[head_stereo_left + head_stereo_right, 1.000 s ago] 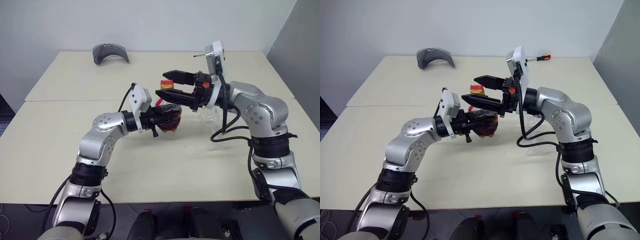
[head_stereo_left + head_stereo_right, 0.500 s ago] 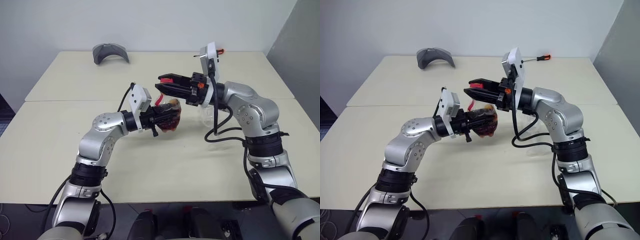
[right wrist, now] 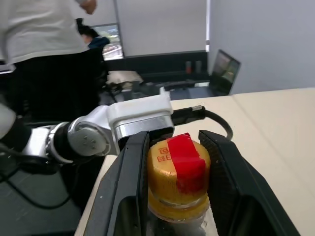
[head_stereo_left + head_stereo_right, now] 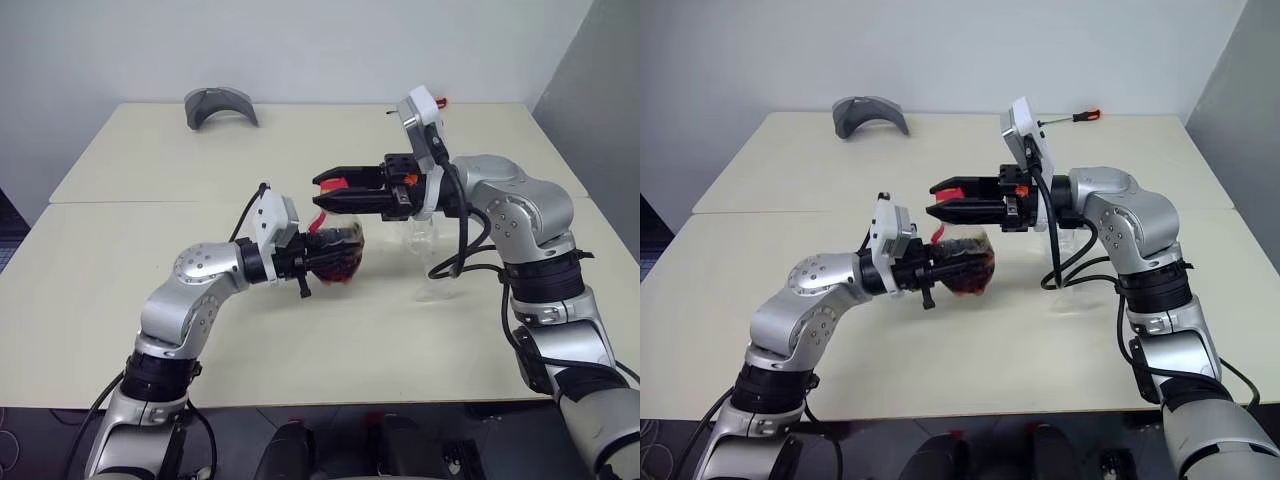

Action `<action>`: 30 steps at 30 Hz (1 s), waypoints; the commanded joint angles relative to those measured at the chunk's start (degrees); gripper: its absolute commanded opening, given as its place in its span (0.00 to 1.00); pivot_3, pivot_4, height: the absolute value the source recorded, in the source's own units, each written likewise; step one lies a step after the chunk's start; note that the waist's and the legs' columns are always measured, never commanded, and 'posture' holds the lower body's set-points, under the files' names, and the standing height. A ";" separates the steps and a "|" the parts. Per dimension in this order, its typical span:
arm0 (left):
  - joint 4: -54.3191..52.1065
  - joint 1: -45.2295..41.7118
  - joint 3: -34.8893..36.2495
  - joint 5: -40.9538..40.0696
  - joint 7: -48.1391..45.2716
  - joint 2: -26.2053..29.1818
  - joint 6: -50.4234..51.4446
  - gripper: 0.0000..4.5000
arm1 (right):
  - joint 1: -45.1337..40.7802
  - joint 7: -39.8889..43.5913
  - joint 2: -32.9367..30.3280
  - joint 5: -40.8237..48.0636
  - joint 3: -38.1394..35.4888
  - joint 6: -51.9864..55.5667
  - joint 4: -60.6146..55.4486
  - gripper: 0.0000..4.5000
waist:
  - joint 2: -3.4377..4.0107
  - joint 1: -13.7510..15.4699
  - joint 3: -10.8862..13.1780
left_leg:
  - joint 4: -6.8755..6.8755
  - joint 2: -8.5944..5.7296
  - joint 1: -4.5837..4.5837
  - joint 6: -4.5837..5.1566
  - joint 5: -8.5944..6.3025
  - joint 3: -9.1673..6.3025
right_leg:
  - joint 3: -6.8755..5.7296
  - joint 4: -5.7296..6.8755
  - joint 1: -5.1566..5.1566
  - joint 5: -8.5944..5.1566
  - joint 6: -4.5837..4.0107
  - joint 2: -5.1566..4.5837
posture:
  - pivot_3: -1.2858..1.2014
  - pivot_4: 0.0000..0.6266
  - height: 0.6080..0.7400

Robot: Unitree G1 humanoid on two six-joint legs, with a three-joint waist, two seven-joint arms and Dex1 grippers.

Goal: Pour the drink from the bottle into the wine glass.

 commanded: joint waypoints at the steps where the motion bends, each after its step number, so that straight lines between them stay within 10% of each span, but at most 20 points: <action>1: -2.89 2.06 -0.81 -1.21 -1.19 1.25 1.20 0.17 | -3.70 -0.98 -2.12 1.16 -6.10 -1.93 -0.61 0.28 | 0.00 0.03 0.00 | 0.00 0.00 0.00 0.00 0.00 0.00 | 0.00 0.00 0.00 0.00 0.00 0.00 | 0.52 0.24 1.00; 30: -4.45 3.06 -1.18 -2.62 -2.30 3.10 1.26 0.16 | -3.30 0.87 -6.95 -4.55 -8.47 -8.90 6.01 0.28 | 0.03 0.41 0.03 | 0.00 0.00 -0.01 0.01 0.00 0.01 | -0.01 -0.04 0.03 0.02 -0.03 -0.01 | 0.52 0.24 1.00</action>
